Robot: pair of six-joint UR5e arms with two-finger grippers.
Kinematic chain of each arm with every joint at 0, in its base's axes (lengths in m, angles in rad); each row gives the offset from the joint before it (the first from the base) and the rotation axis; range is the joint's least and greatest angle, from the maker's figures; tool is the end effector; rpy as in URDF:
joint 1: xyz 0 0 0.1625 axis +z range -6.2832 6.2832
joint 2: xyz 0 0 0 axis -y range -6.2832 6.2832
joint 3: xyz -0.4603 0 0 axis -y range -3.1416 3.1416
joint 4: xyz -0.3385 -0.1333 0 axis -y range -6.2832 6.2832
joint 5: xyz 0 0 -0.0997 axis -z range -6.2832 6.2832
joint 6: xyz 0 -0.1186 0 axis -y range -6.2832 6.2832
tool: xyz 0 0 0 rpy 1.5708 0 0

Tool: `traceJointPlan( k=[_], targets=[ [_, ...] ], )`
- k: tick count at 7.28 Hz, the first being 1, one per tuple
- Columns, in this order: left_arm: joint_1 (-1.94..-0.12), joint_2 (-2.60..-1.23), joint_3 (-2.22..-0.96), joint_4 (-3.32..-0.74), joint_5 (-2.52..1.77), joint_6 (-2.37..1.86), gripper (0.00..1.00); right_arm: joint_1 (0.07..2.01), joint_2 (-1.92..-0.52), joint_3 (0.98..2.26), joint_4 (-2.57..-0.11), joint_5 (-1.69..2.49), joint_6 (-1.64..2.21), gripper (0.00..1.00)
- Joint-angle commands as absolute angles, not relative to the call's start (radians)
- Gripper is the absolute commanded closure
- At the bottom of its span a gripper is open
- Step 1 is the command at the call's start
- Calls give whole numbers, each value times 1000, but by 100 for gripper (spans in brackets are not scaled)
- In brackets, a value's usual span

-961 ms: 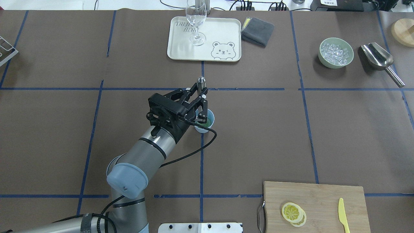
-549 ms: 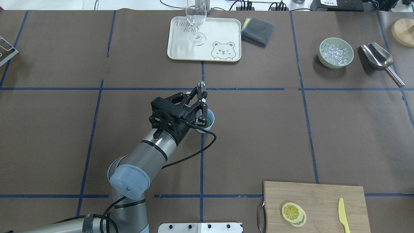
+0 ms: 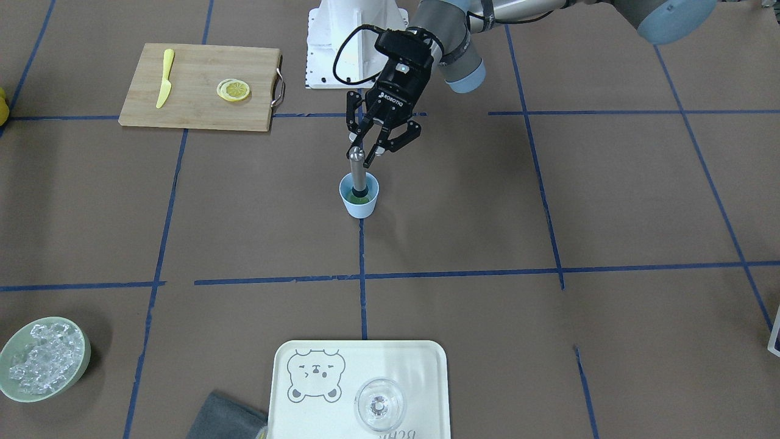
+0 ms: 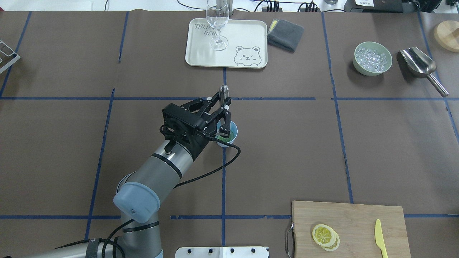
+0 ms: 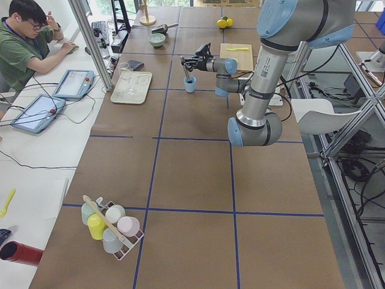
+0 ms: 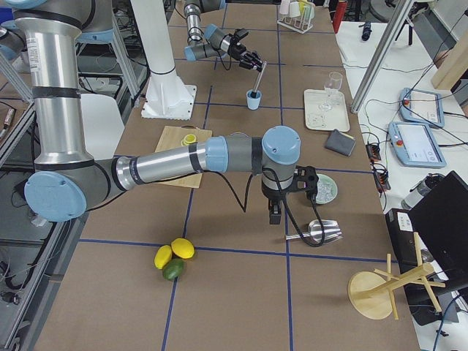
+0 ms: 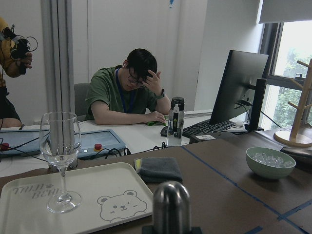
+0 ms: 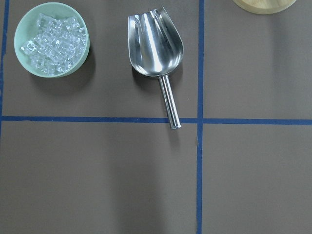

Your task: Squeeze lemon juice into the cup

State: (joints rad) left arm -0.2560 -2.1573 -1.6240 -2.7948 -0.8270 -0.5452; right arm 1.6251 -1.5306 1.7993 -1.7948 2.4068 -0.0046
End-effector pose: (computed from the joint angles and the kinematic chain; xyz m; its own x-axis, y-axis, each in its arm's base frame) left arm 0.5081 -0.3538 0.2231 0.5507 0.5063 -0.6637 0.6607 0.2216 0.7172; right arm 0.0696 -0.4449 0.6075 0.6715 -0.0013 0.7410 -0.0511 0.9975 0.0481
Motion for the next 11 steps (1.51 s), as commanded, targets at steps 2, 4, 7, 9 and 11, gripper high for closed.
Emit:
traceJointPlan(
  k=[2, 4, 7, 9, 11],
  targets=[
    [-281, -2149, -1725, -2839, -871, -466, 100, 1625, -1606, 1780, -1717, 2396, 3, 0],
    [-316, -2135, -1761, -2833, -882, -468, 100, 1624, -1646, 1744, -1657, 2395, 8, 0],
    [-418, -2079, -1814, -2826, -1042, -495, 100, 1624, -1641, 1743, -1657, 2396, 9, 0],
    [-591, -1964, -1857, -2815, -1366, -590, 100, 1624, -1640, 1747, -1657, 2396, 11, 0],
    [-794, -1785, -1896, -2795, -1702, -591, 100, 1624, -1640, 1743, -1655, 2396, 9, 0]
  ],
)
